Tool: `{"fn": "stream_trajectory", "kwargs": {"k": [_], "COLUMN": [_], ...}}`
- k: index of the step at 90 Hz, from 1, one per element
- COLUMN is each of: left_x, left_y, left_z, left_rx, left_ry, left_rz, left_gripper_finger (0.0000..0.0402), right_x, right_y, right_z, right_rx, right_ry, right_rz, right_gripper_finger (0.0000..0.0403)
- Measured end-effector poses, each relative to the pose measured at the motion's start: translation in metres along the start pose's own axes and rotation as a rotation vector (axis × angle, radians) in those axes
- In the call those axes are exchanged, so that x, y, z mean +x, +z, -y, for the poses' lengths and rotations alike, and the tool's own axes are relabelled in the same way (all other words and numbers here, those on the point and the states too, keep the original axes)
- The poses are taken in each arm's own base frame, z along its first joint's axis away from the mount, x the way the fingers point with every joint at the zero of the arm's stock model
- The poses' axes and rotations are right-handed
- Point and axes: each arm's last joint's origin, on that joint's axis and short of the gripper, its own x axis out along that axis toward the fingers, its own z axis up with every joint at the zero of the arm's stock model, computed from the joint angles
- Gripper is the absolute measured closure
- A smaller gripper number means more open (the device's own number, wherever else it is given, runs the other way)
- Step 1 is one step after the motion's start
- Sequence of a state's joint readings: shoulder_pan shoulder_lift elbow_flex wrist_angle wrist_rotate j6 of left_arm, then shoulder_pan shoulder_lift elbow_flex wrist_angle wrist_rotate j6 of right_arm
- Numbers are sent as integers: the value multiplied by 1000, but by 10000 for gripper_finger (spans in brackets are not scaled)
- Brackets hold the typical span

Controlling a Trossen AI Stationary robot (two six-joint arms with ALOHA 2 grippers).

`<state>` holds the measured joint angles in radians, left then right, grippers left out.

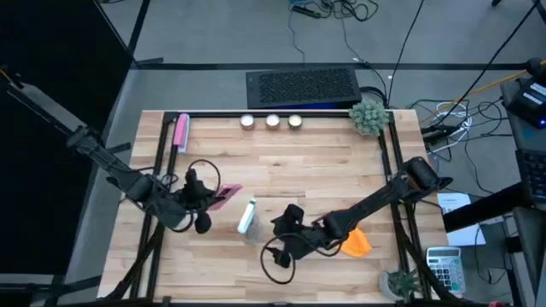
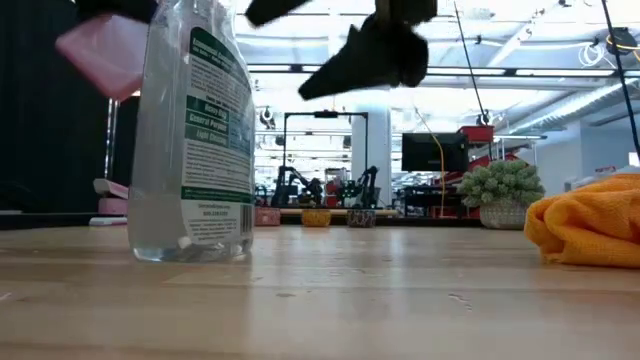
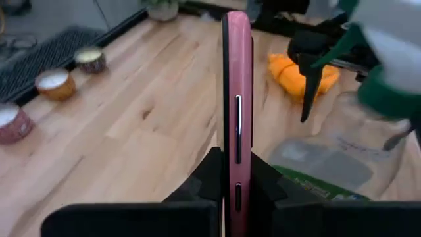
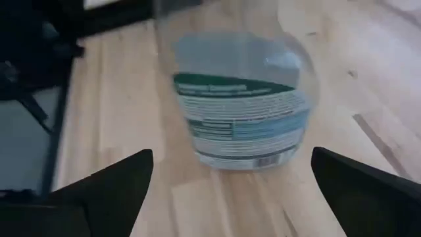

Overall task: Apply microfiber cloth
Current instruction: Spray the back of the cellphone with a spray bottle

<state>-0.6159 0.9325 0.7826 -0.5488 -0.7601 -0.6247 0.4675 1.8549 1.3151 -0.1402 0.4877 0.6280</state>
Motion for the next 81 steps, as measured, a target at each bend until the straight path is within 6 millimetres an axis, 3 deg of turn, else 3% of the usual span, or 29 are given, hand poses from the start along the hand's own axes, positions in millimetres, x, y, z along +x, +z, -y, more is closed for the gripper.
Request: {"fn": "stream_trajectory", "kwargs": {"k": [17,25,47,57,81], "left_x": [-4,-4,-3,-3,-3], "left_y": [4,4,4,4,8], "left_z": [-2,-2,-1,-1,1], "left_rx": [-19,-17,0,2,4], "left_ry": [-18,-18,-18,-20,-34], "left_rz": [25,23,23,25,54], "left_gripper_finger": [391,391,391,391,391], "right_x": [-37,-42,-17,-11,-4], "right_y": [27,31,20,19,28], "right_z": [-4,-14,-35,-34,-26], "right_rx": [-41,-98,-276,-278,-223], "right_ry": [-22,-29,-138,-213,-168], "right_rz": [166,264,472,507,524], "right_gripper_finger": [5,7,9,9,10]}}
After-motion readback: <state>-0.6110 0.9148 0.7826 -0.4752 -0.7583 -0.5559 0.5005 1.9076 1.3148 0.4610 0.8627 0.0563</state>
